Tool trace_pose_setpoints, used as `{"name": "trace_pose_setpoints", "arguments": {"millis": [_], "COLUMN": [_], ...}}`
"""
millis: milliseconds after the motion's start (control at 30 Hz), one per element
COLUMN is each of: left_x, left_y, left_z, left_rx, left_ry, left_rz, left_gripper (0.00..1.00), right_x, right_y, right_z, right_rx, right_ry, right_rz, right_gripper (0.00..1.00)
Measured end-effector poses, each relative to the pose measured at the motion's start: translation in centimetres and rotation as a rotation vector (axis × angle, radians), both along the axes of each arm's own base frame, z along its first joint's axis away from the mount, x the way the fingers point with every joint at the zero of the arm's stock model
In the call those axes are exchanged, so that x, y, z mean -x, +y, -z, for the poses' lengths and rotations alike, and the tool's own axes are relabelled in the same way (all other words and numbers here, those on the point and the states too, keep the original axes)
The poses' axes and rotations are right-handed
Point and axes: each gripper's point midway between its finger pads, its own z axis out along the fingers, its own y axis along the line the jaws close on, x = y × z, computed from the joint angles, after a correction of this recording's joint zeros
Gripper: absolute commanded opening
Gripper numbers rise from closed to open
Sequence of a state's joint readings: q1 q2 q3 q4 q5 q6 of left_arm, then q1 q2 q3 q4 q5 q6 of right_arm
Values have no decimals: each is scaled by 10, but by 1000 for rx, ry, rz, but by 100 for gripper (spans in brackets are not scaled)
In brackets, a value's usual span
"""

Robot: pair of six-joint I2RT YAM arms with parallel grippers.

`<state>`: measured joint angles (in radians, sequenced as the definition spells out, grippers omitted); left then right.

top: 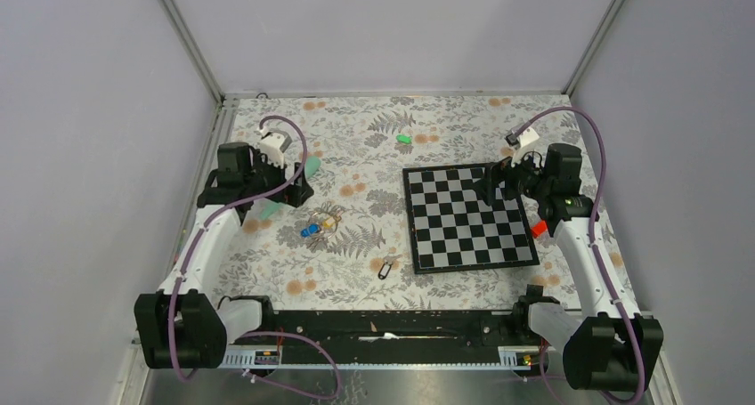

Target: Put the keys on the keyring

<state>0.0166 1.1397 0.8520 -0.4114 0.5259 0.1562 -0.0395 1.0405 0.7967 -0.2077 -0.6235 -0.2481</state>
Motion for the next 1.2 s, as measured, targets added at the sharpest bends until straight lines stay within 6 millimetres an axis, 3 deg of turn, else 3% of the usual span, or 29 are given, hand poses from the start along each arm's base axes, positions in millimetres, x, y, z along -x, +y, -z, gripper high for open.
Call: {"name": "trace_pose_setpoints", "arguments": {"millis": [267, 367, 467, 633, 800, 1033, 1200], "left_x": [19, 20, 19, 19, 13, -15, -17], "left_y": [-8, -9, -17, -38, -42, -40, -40], "left_z": [-11, -12, 2, 51, 90, 104, 114], "left_rx": [-83, -111, -138, -224, -296, -337, -346], "left_ry": [-76, -99, -61, 73, 201, 263, 313], "left_rz": [75, 97, 138, 225, 236, 197, 190], "left_gripper": [94, 87, 80, 73, 59, 51, 45], "right_x": [1, 3, 5, 5, 5, 5, 4], "right_y": [-1, -2, -4, -7, -6, -6, -6], "right_z": [-1, -3, -3, -1, -1, 2, 3], "right_rx": [15, 11, 9, 15, 15, 18, 18], "right_ry": [-13, -24, -29, -30, -32, -24, -20], "right_rz": [-7, -7, -6, 0, -7, -11, -12], "right_gripper": [99, 99, 99, 99, 99, 99, 99]}}
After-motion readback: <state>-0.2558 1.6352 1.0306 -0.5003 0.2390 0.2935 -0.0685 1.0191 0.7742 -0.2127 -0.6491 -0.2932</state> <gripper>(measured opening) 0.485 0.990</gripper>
